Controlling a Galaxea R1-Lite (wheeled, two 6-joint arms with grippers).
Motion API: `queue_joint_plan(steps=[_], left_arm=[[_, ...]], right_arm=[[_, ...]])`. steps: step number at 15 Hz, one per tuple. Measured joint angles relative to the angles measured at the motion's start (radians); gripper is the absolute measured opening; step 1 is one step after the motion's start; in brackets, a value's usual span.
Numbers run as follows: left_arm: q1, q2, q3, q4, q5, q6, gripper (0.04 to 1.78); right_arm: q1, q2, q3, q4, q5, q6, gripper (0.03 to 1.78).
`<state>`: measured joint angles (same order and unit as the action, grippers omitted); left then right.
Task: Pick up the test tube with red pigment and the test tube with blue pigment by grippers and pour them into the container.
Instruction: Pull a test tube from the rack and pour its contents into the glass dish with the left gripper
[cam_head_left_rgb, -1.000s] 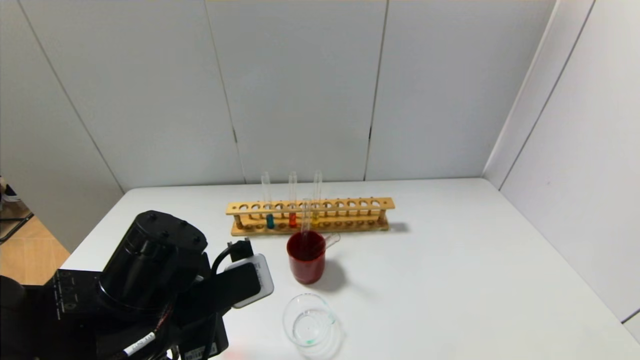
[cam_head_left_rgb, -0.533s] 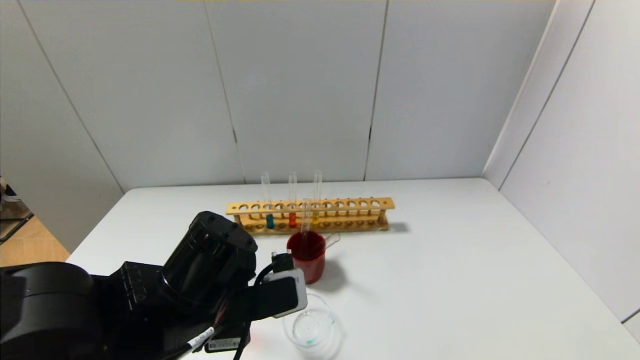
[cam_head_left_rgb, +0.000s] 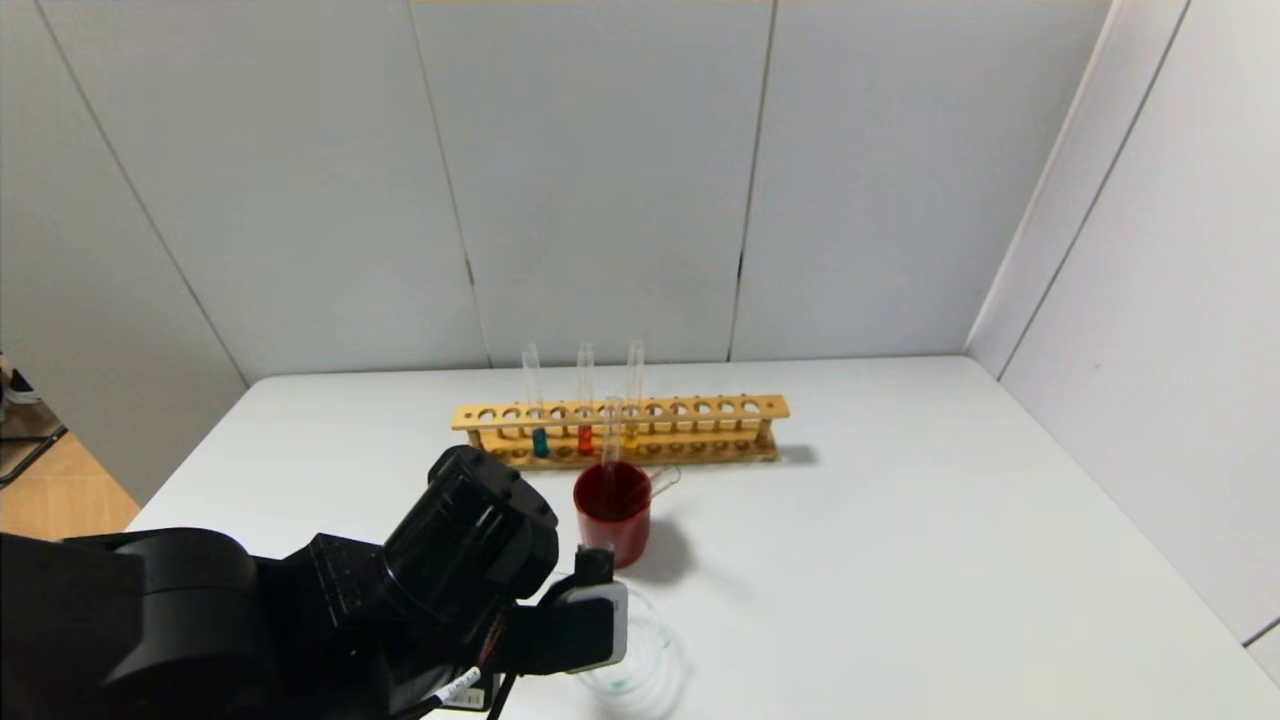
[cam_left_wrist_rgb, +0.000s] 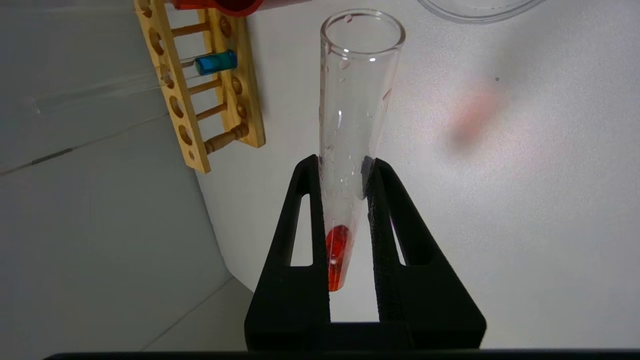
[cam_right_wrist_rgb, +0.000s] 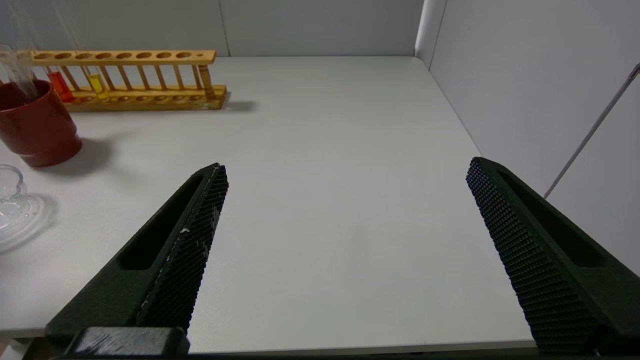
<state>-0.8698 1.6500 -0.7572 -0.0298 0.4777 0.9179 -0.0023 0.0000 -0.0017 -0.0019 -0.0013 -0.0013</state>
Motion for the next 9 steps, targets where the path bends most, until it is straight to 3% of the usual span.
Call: queue_joint_plan(steps=[9], left_arm=[[-0.021, 0.113, -0.080, 0.006, 0.025, 0.035, 0.30]], right_arm=[[0.000, 0.000, 0.000, 0.000, 0.000, 0.000, 1.74]])
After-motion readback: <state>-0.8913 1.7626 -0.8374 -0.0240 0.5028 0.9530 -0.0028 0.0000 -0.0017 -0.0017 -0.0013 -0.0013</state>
